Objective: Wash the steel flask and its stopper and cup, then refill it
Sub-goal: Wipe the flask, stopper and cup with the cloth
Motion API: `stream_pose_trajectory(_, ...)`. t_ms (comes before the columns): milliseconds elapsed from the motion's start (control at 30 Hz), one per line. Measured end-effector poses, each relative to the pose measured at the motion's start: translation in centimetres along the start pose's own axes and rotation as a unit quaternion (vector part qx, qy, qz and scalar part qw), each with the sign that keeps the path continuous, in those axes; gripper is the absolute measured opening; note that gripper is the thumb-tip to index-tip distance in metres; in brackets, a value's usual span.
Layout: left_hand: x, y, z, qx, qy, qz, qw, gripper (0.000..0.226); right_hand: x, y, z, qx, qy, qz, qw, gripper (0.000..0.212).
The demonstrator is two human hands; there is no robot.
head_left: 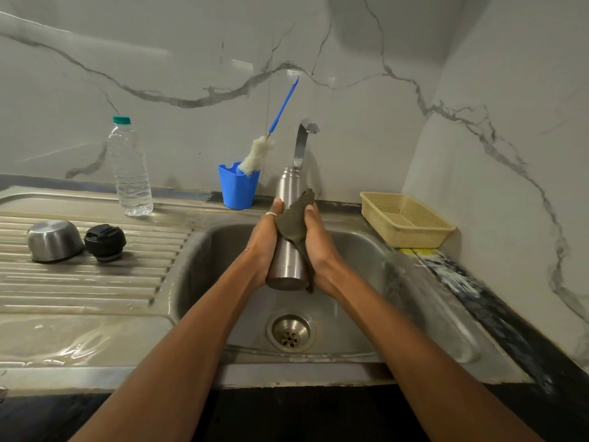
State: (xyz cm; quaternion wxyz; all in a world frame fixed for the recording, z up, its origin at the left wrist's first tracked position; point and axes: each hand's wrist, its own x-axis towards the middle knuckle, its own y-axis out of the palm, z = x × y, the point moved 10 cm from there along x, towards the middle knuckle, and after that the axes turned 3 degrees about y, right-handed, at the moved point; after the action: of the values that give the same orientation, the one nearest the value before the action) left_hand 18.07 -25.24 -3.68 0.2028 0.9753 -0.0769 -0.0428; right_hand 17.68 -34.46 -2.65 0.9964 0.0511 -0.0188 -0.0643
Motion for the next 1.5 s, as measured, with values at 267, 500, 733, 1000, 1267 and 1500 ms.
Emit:
stream_pose_trajectory(267,0.4,-4.4,-3.4,-0.009,0.122,-0.121,0.985,0.055,-2.5,3.0,-2.7,0.033,0.136,0.086,0.986,0.064)
stream_pose_trajectory(500,0.2,-4.9,-4.1,-0.006,0.153,-0.159,0.975,0.066,-3.1,3.5,-3.1,0.105,0.209,0.076,0.969,0.071)
stream_pose_trajectory(733,0.5,-2.1,-4.6,-0.006,0.178,-0.078,0.981,0.066,-2.5,1.2,-1.8,0.151,0.205,0.03,0.967,0.071)
stream_pose_trajectory(1000,0.1,-2.1,-5.7,0.094,0.262,-0.094,0.956,0.071,-2.2,1.5,-3.9,0.122,0.232,0.044,0.964,0.051)
stream_pose_trajectory(1267,0.3,-4.0,-4.8,0.054,0.202,-0.131,0.969,0.06,-1.2,-1.7,2.0,-0.205,0.018,-0.071,0.976,0.025)
stream_pose_trajectory(1500,0.2,-0.1,-2.7,0.146,0.132,-0.006,0.98,0.057,-3.7,-1.0,7.1,-0.159,-0.163,-0.074,0.971,0.044)
